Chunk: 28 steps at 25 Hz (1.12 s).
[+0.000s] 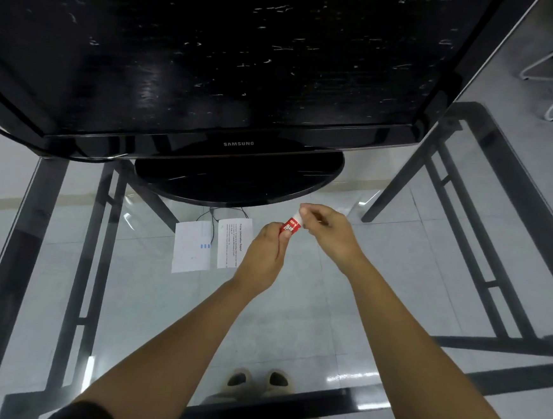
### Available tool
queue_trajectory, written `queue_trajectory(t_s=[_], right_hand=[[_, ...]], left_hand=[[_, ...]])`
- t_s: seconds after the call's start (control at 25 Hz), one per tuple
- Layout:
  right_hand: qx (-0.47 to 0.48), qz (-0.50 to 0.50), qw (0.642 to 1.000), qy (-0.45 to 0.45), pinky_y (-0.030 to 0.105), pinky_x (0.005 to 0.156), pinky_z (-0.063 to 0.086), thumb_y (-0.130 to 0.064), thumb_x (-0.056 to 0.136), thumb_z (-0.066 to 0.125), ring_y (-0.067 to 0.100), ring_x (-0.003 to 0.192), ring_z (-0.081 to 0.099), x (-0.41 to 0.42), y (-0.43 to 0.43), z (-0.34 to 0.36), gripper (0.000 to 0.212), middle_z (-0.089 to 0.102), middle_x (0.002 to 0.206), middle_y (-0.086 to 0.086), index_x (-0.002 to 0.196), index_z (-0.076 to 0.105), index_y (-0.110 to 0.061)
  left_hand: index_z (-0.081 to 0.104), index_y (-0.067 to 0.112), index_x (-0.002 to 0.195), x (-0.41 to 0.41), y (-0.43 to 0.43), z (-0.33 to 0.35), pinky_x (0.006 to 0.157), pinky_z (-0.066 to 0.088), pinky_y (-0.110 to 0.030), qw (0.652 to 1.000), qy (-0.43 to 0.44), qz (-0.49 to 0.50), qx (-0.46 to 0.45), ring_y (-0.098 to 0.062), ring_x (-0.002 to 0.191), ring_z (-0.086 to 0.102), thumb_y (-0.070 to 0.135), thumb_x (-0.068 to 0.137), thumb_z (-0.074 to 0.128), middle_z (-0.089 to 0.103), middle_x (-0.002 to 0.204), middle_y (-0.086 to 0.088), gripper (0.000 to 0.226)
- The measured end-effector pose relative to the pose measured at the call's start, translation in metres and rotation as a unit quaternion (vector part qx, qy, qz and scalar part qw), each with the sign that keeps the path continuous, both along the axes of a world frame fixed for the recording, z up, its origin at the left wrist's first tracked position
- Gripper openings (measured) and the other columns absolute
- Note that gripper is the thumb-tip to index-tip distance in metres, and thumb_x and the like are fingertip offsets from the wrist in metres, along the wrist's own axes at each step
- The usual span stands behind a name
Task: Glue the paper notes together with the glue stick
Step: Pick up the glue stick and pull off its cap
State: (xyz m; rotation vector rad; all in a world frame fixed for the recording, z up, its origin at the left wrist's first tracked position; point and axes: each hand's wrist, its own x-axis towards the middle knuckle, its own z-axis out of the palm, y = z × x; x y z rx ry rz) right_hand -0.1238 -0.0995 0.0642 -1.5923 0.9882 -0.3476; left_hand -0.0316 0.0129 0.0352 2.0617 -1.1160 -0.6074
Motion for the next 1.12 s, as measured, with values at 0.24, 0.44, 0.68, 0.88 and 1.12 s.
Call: queue_trajectory(t_s=[0.24, 0.44, 0.68, 0.88, 1.12], right_hand=[[-0.005, -0.002, 1.000, -0.030, 0.014, 0.079, 0.046, -0.025, 0.089, 0.060, 0.009, 0.091, 0.062, -0.004, -0.005, 0.008, 0.019, 0.066, 0.095, -0.004, 0.105, 0.067, -0.017], [0.012, -0.017, 0.998, -0.055, 0.007, 0.070, 0.046, -0.025, 0.089, 0.060, 0.000, 0.082, 0.060, -0.003, -0.010, 0.006, 0.012, 0.064, 0.089, -0.011, 0.099, 0.067, -0.021], [-0.052, -0.160, 0.986, -0.002, 0.007, 0.073, 0.041, -0.027, 0.088, 0.062, 0.006, 0.088, 0.057, -0.012, -0.041, -0.021, 0.027, 0.060, 0.110, -0.001, 0.113, 0.062, -0.016], [-0.093, -0.062, 0.993, 0.049, 0.018, 0.088, 0.044, -0.009, 0.084, 0.066, 0.020, 0.099, 0.058, 0.001, -0.042, -0.052, 0.048, 0.060, 0.106, 0.006, 0.129, 0.048, -0.011], [-0.169, 0.002, 0.979, 0.113, 0.035, 0.096, 0.047, -0.007, 0.084, 0.066, 0.024, 0.105, 0.059, 0.017, -0.044, -0.075, 0.045, 0.062, 0.116, 0.012, 0.127, 0.050, -0.006]], left_hand=[[0.044, 0.012, 0.117, 0.000, -0.001, 0.008, 0.051, 0.031, -0.016, 1.000, -0.023, -0.001, -0.005, -0.008, 0.062, 0.047, 0.040, 0.094, 0.042, 0.050, 0.084, 0.002, 0.036], [0.045, 0.011, 0.111, -0.001, -0.004, 0.009, 0.047, 0.029, -0.018, 1.000, -0.024, 0.008, -0.004, -0.008, 0.056, 0.045, 0.037, 0.095, 0.041, 0.046, 0.074, 0.005, 0.030], [0.045, 0.012, 0.110, 0.008, 0.018, -0.013, 0.048, 0.032, -0.018, 0.999, -0.017, 0.022, 0.039, -0.007, 0.058, 0.045, 0.038, 0.096, 0.041, 0.049, 0.077, 0.004, 0.030], [0.046, 0.015, 0.107, 0.016, 0.011, -0.011, 0.048, 0.032, -0.017, 0.999, -0.010, 0.034, 0.017, -0.007, 0.058, 0.046, 0.039, 0.095, 0.042, 0.046, 0.072, 0.011, 0.027], [0.047, 0.015, 0.108, 0.030, 0.018, -0.018, 0.050, 0.034, -0.014, 0.998, 0.001, 0.053, 0.025, -0.007, 0.061, 0.049, 0.038, 0.094, 0.044, 0.049, 0.077, 0.008, 0.027]])
